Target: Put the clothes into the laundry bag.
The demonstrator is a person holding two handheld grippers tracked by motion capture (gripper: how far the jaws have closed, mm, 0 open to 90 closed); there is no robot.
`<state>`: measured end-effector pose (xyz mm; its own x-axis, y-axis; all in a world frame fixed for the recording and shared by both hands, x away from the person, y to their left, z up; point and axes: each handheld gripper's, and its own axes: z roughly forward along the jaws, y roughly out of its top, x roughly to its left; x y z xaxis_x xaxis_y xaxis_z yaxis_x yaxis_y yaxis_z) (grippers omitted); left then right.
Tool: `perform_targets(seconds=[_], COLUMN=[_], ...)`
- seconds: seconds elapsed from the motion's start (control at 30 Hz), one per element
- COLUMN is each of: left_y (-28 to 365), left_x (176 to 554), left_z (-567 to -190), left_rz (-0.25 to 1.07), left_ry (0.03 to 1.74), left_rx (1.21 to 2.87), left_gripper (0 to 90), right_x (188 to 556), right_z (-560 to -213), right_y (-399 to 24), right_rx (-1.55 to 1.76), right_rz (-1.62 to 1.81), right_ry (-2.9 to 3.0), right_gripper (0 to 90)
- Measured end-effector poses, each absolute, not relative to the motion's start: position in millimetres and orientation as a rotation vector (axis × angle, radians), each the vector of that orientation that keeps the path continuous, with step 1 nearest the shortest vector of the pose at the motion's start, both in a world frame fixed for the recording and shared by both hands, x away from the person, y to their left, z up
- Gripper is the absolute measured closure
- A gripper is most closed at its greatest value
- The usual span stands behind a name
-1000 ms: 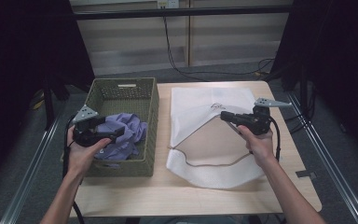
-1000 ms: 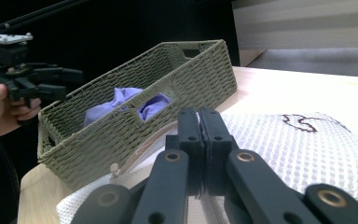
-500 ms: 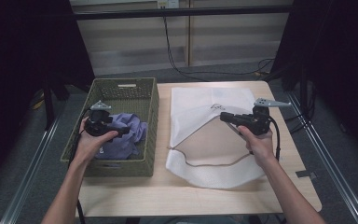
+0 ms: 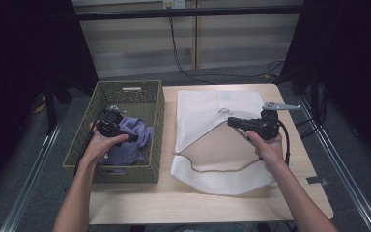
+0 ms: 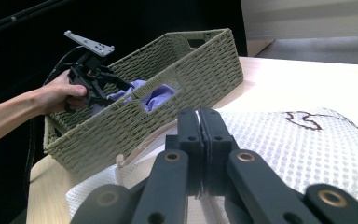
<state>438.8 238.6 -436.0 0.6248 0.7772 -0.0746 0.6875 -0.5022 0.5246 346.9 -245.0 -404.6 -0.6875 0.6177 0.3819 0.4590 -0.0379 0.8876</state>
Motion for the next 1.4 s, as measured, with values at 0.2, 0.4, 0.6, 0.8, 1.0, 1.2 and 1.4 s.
perform_targets(seconds=[0.2,0.4,0.6,0.8,1.0,1.2,1.4], left_y=[233.9,228.0,227.7,227.0,227.7,232.1,228.2], left_x=[442.6,447.1,449.4,448.7,446.3,445.2,444.9], left_z=[-446.1,-455.3,-463.1,-472.1,-480.8,-481.8,-474.2], left_rz=[0.179,0.155,0.113,0.155,0.182,0.192,0.162], left_ry=[1.162,1.155,1.184,1.115,1.043,1.008,1.101], left_rx=[2.4,2.445,2.417,2.542,2.564,2.555,2.562], left_gripper=[3.1,1.7,0.0,0.2,0.3,0.2,20.6], right_x=[347.5,347.3,347.6,347.1,346.9,346.4,346.1], right_z=[-405.3,-405.2,-406.6,-406.7,-407.0,-407.0,-407.4], right_y=[-244.9,-244.6,-244.0,-243.9,-244.0,-243.9,-243.5], right_rx=[1.184,1.182,1.186,1.185,1.186,1.185,1.185], right_rz=[1.822,1.819,1.815,1.816,1.813,1.811,1.806], right_ry=[2.086,2.093,2.101,2.1,2.103,2.101,2.108], right_gripper=[88.3,88.3,88.3,88.2,88.2,88.1,88.0])
